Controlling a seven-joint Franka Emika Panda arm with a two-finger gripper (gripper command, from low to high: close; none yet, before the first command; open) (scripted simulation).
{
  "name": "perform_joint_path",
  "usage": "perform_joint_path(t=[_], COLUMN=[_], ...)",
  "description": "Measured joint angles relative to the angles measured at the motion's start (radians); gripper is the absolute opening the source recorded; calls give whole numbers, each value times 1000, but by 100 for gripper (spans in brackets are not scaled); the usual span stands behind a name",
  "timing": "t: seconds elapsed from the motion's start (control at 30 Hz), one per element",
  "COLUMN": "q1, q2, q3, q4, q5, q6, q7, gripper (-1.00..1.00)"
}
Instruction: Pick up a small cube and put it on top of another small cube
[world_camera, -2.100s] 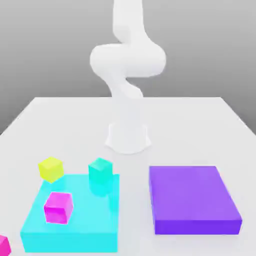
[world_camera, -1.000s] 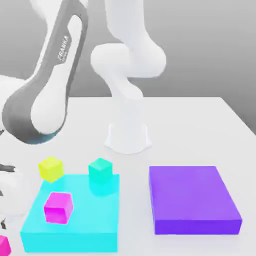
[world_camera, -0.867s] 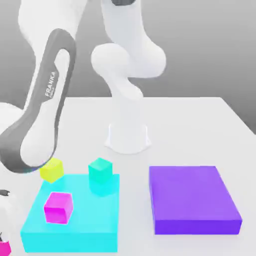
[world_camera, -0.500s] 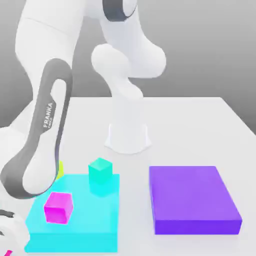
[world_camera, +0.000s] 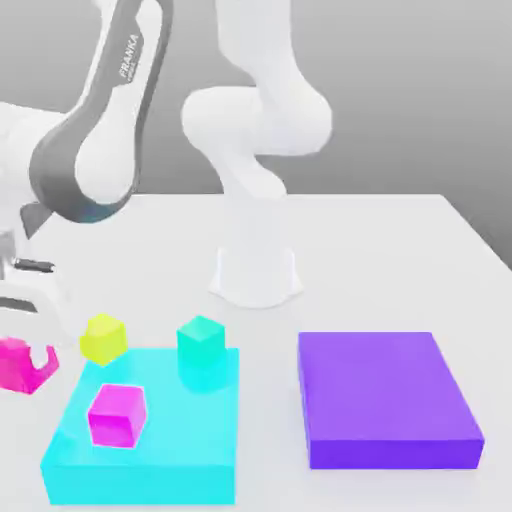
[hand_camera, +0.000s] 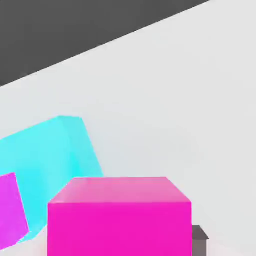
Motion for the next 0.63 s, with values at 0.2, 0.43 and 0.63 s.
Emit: perform_joint_path(t=[0.2, 0.43, 0.63], q1=[-57, -140, -125], q2=[-228, -358, -233], q3=[27, 75, 56], q4=[-172, -334, -364], q5=[-172, -304, -279], q6=[-24, 25, 178], q7=[125, 219, 198], gripper=[-100, -100, 100])
